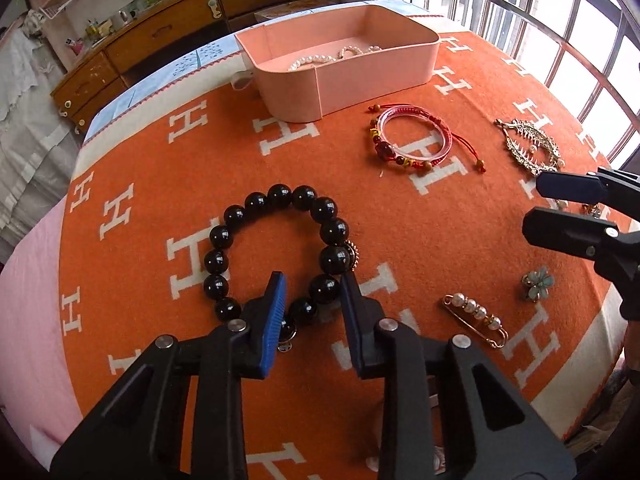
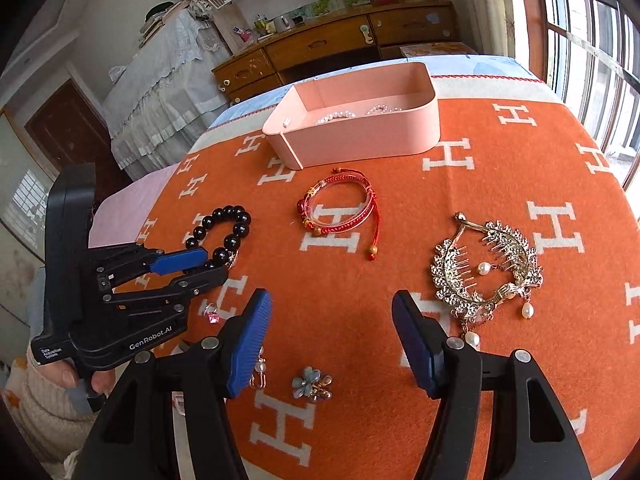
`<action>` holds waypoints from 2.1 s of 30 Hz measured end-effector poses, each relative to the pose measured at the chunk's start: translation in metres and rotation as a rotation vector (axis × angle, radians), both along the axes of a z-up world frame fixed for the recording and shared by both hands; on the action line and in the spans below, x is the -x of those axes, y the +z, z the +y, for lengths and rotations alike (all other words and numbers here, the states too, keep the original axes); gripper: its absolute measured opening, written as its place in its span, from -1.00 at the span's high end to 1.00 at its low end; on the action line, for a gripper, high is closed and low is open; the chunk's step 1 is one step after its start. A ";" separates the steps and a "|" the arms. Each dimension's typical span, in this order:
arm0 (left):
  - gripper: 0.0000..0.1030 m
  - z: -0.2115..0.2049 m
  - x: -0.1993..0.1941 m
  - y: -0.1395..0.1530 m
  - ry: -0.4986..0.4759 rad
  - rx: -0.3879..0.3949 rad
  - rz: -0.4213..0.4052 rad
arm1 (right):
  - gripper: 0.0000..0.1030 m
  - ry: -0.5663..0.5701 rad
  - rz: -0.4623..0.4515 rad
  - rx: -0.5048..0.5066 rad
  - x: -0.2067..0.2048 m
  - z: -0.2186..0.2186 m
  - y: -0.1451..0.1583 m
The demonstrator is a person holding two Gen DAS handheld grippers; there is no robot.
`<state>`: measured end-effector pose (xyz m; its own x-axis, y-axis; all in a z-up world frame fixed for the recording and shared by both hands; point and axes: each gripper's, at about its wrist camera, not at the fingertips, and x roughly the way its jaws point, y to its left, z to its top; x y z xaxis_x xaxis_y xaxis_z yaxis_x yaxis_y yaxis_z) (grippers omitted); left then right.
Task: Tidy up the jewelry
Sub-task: 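Grasp the black bead bracelet with the left tool and lift it, then hold the black bead bracelet up with the left tool while the right tool grasps the red string bracelet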
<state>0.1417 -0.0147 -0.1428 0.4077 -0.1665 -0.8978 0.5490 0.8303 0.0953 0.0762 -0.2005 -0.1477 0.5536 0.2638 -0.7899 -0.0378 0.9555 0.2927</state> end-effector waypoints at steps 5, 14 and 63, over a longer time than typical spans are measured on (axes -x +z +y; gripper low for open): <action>0.59 0.000 -0.003 0.000 0.009 -0.007 0.017 | -0.25 -0.005 0.006 -0.015 -0.002 -0.004 -0.004; 0.76 0.031 -0.018 0.020 0.185 0.178 0.049 | -0.25 -0.017 0.002 -0.023 0.002 -0.007 -0.003; 0.76 0.038 0.032 0.140 0.247 0.485 -0.081 | 0.03 -0.166 -0.042 -0.086 0.014 -0.083 0.096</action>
